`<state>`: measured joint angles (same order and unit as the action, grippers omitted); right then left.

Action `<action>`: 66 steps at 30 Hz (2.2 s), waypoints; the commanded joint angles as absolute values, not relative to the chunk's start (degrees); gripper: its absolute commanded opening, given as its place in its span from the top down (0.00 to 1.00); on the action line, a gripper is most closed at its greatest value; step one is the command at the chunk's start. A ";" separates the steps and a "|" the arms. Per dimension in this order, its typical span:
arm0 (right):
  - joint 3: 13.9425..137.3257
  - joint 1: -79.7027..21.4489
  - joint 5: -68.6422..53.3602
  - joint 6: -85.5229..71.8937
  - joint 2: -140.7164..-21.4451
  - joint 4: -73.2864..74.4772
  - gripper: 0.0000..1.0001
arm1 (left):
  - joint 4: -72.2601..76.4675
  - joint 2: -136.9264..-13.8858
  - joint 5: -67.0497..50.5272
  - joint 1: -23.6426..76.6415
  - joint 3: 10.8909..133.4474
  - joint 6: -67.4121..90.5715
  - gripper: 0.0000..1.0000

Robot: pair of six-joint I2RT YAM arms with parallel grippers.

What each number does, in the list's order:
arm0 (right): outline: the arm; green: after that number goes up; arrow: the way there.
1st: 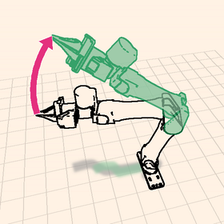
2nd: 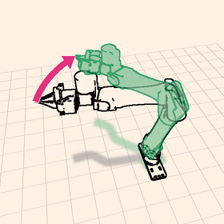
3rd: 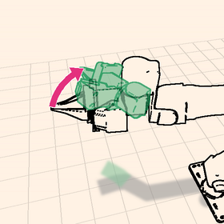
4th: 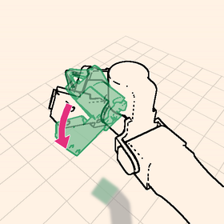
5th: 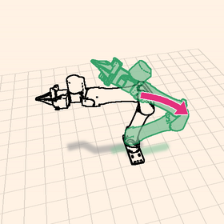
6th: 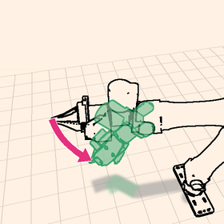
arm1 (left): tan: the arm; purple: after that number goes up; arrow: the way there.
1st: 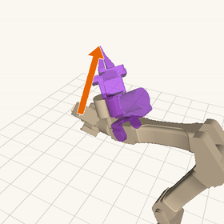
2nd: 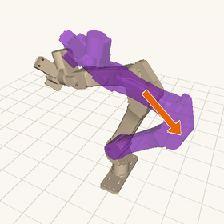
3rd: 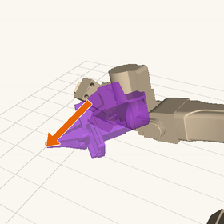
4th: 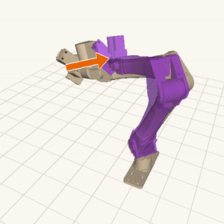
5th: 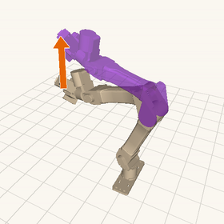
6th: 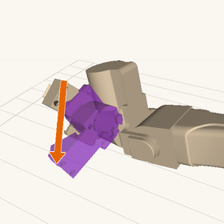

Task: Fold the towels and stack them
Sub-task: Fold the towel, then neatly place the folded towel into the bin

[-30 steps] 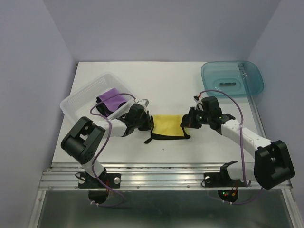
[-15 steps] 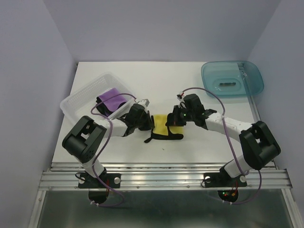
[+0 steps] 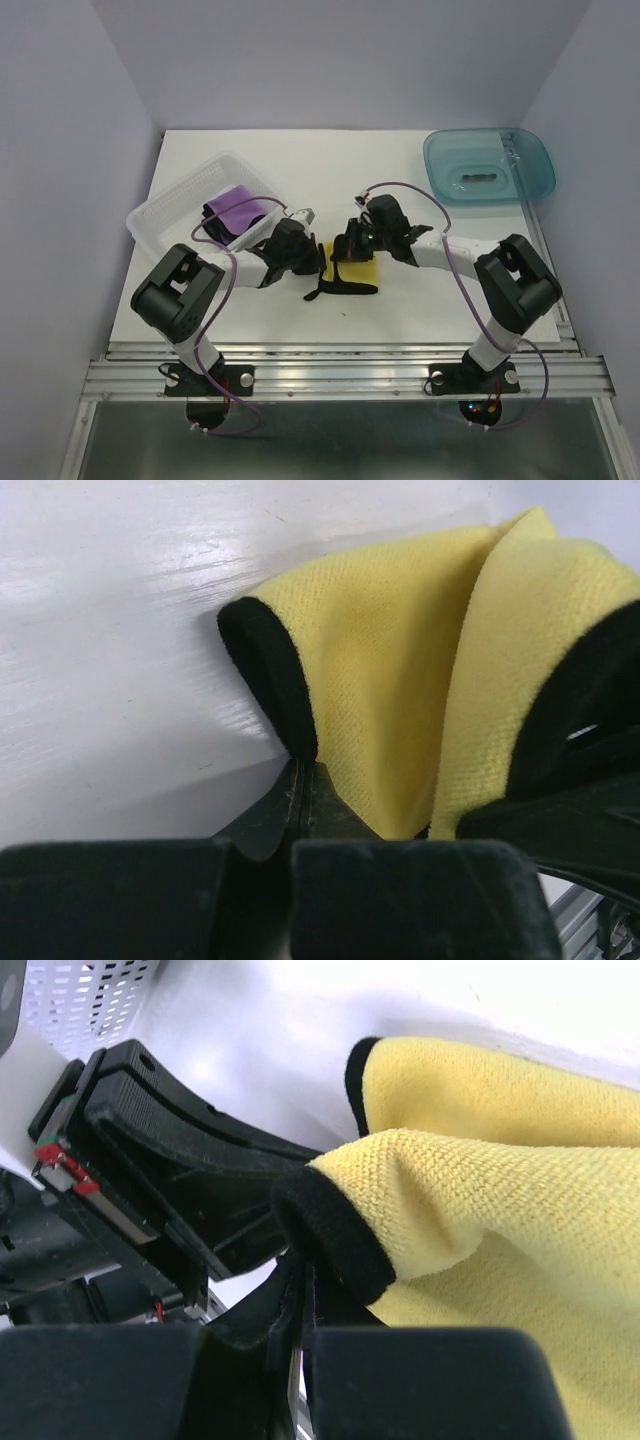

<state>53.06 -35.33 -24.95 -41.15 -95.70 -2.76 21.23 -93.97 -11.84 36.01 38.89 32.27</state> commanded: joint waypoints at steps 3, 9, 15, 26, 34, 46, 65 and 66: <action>58.36 -35.86 -25.31 -42.98 -99.22 -7.29 0.99 | 23.29 -92.73 -12.31 36.47 37.62 32.87 1.00; 59.41 -35.95 -26.28 -44.30 -102.65 -8.44 0.99 | 23.20 -92.55 -12.22 36.47 37.62 33.13 1.00; 60.73 -35.95 -24.96 -44.30 -104.33 -6.68 0.94 | 22.06 -92.29 -12.22 36.47 38.06 33.40 1.00; 62.40 -35.95 -25.31 -41.66 -99.24 -2.37 0.53 | 17.58 -91.23 -9.32 36.47 40.17 33.40 0.72; 60.65 -36.03 -19.00 -38.59 -88.70 2.45 0.20 | 14.24 -87.11 -5.98 36.39 39.38 34.37 0.55; 61.43 -35.77 12.50 -34.98 -80.76 17.63 0.00 | 13.62 -81.74 -6.16 36.56 41.74 32.35 0.11; 57.92 -31.64 15.47 -34.80 -83.76 17.84 0.00 | 5.90 -96.85 -1.24 38.32 56.95 24.70 0.11; 57.75 -31.47 15.03 -34.72 -83.76 17.58 0.00 | 5.28 -97.64 -0.45 38.32 57.30 24.87 0.14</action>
<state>59.07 -32.58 15.40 -35.33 -84.03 19.00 7.07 -96.64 -3.46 38.20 54.17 26.26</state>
